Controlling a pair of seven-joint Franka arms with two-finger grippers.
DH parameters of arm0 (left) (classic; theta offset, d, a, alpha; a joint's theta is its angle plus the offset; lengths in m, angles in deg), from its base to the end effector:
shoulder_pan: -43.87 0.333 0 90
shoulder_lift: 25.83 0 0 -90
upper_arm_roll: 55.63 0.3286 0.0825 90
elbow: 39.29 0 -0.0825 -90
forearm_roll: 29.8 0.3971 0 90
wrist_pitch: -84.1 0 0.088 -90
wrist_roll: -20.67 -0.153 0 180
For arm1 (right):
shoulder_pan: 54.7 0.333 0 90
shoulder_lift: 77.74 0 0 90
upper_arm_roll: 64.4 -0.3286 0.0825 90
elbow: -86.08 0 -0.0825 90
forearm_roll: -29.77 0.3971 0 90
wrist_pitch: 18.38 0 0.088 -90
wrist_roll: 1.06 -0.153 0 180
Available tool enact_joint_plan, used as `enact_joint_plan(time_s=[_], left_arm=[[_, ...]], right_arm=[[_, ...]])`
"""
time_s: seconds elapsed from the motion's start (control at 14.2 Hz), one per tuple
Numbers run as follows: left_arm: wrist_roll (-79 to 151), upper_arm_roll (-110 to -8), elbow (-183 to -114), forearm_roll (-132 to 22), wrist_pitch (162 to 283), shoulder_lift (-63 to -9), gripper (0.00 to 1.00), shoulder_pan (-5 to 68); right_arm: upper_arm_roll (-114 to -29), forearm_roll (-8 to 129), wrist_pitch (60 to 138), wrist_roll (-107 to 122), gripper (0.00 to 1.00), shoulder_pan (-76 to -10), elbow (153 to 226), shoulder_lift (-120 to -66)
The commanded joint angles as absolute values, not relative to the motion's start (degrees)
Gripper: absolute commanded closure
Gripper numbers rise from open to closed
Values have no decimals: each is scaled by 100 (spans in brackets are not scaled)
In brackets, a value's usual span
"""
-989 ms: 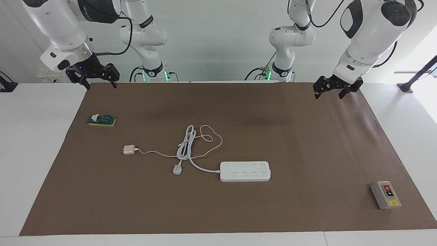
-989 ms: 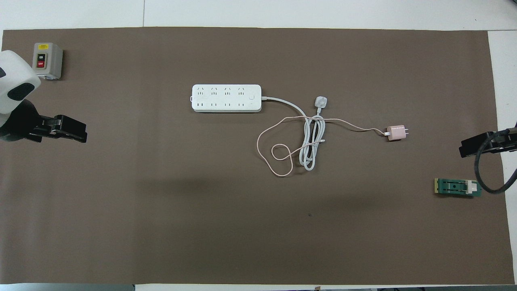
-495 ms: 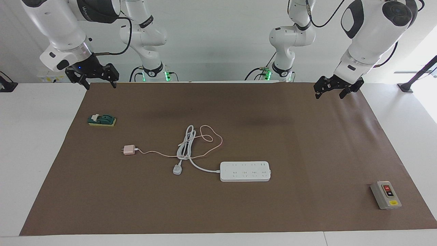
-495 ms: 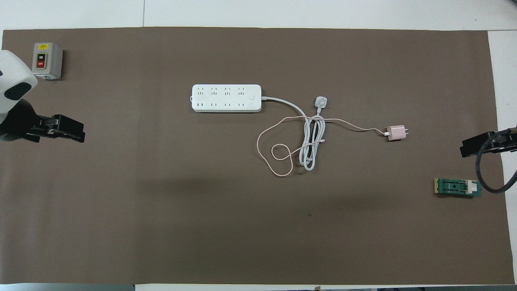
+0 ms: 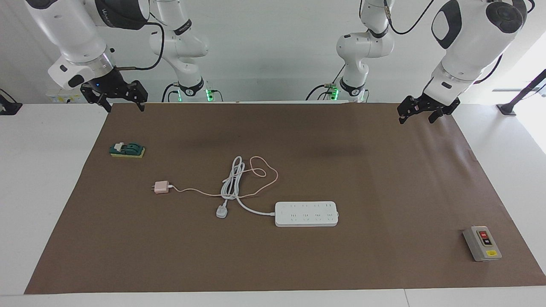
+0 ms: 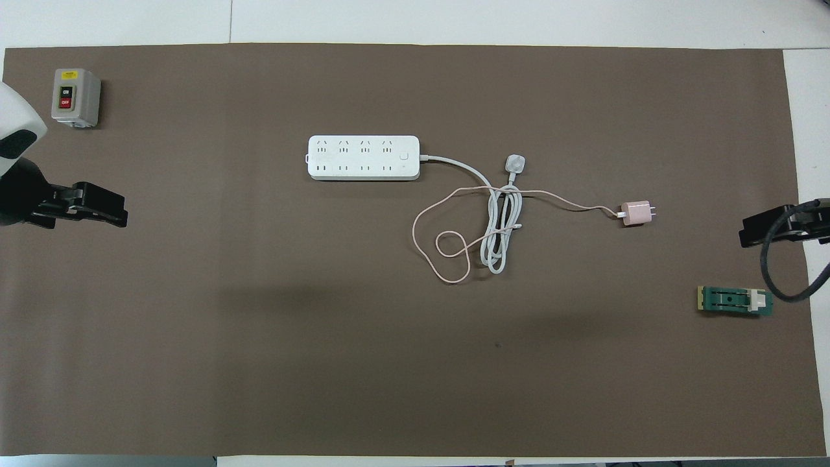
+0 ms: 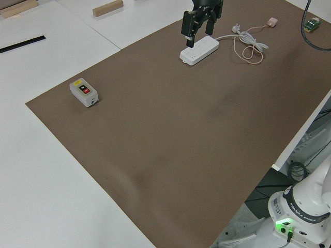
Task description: Plug charger into power strip
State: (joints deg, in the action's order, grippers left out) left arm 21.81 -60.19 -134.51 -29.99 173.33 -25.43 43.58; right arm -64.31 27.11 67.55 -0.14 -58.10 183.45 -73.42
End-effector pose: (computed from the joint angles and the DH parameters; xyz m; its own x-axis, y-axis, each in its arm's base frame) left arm 0.5535 -0.0476 0.5502 0.9932 -0.0643 -0.0975 -0.0645 -0.9979 0.0008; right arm 0.5254 -0.0395 0.5656 0.9911 -0.0477 -0.1246 -0.0424 -0.9981 0.0442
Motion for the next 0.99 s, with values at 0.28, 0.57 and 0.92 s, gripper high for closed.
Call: enact_joint_plan(time_s=[0.28,0.57,0.92], left_arm=[[2603,-6090,-13114,-3058,17287,-2741,0,4255],[2428,-6302,-12973,-3636,17287,-3119,0,4184],[2296,-6275,-12938,-5279,17436,-3505,0,4263]], right_arm=[[-6466,3730,6969,-2125,0,-6479,18575,-8001],[-6458,4882,7319,-3197,0,-7033,18583,-8669],[-6449,5744,7917,-4043,0,-7288,18592,-9529]])
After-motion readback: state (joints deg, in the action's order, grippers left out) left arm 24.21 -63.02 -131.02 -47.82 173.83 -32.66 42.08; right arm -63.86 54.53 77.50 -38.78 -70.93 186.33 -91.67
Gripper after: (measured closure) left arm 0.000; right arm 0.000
